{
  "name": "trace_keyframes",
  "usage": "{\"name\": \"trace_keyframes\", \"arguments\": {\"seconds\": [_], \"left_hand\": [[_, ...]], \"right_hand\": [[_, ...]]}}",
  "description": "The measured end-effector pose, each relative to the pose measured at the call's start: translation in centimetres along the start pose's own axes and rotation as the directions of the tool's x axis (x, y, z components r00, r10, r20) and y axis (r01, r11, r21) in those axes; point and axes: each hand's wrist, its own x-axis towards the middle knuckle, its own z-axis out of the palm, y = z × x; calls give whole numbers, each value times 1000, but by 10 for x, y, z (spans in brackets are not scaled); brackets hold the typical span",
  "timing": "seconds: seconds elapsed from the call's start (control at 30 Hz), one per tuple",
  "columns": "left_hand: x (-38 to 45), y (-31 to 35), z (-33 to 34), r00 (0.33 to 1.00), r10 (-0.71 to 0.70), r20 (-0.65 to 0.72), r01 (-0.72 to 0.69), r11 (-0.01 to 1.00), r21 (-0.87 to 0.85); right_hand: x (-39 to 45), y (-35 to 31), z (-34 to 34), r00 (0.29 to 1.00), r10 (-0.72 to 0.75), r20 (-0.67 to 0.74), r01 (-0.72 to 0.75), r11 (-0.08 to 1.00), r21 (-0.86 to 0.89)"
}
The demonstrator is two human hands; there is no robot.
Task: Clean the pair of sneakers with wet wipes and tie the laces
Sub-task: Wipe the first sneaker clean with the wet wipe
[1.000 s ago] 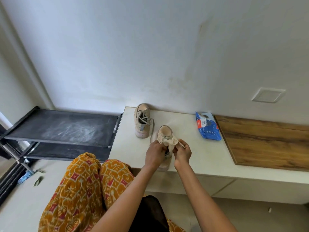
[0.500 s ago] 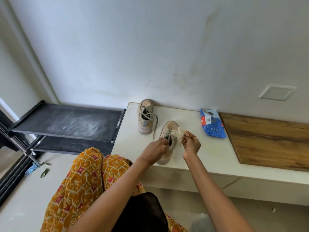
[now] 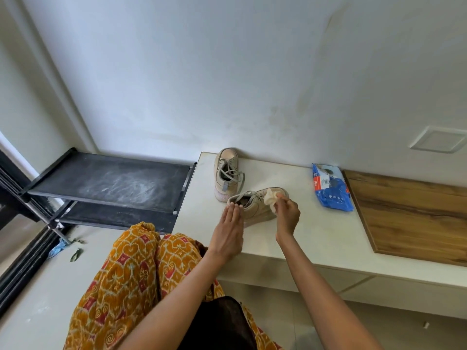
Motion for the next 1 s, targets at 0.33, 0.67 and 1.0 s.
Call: {"name": "trace_keyframes", "arguments": {"seconds": [0.33,0.67,1.0], "left_hand": [[-1,4,2,997,-46,66,40,995,88],[5,3,14,998,-52,-21,53,998,43],[7,0,20,999,-46,-28,47,999,25]], "right_hand": [[34,11,-14,908,-262,328,419,518,-746],[32,28,-13,836,-351,423,546,450,-706],[-3,21,15,932,-257,254,339,866,-367]]}}
